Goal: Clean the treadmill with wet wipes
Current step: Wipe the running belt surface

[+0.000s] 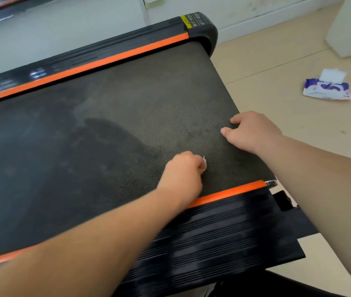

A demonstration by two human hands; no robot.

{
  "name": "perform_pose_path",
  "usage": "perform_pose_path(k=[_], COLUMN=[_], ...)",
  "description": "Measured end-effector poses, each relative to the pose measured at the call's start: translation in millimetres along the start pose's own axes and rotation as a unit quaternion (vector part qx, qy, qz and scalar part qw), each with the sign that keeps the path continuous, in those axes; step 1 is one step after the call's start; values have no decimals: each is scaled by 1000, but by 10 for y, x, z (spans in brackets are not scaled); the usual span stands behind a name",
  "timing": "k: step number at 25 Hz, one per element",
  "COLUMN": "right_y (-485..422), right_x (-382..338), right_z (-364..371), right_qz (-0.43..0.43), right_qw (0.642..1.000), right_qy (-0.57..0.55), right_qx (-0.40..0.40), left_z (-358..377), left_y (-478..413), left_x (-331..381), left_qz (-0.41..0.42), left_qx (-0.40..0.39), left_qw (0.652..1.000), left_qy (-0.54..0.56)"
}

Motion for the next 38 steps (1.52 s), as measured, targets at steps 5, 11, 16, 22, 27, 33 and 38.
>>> perform_pose_path(k=[5,11,16,22,27,33,38], right_y=[20,43,52,-17,-12,0,-21], right_x=[158,334,557,603,548,472,326], right_z=[59,122,132,93,92,79,75], right_qz=[18,34,53,117,111,60,24], right_qw=[999,997,986,951,964,982,994], right_qy=[-33,-72,-155,-286,-241,-178,-103], right_qx=[-5,-12,19,-13,5,-15,11], left_z=[-214,90,240,107,450,-110,-2], left_y=[-298,-221,-320,-769,-196,-742,-222], left_x=[-379,203,556,420,1067,-41,19], left_qz=[-134,15,-22,-46,109,-19,50], left_qx=[82,1,18,25,-98,45,0], left_qw=[987,1000,1000,998,989,996,997], left_qy=[-2,19,13,-17,-15,-75,-66])
Point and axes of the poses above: each hand's wrist, its own y-axis away from the middle knuckle, its own z-axis out of the palm, x = y × z, the point moved 5 cm from there along -y, towards the middle knuckle, and after that the axes turned 1 degree about x, right-handed, at the moved point
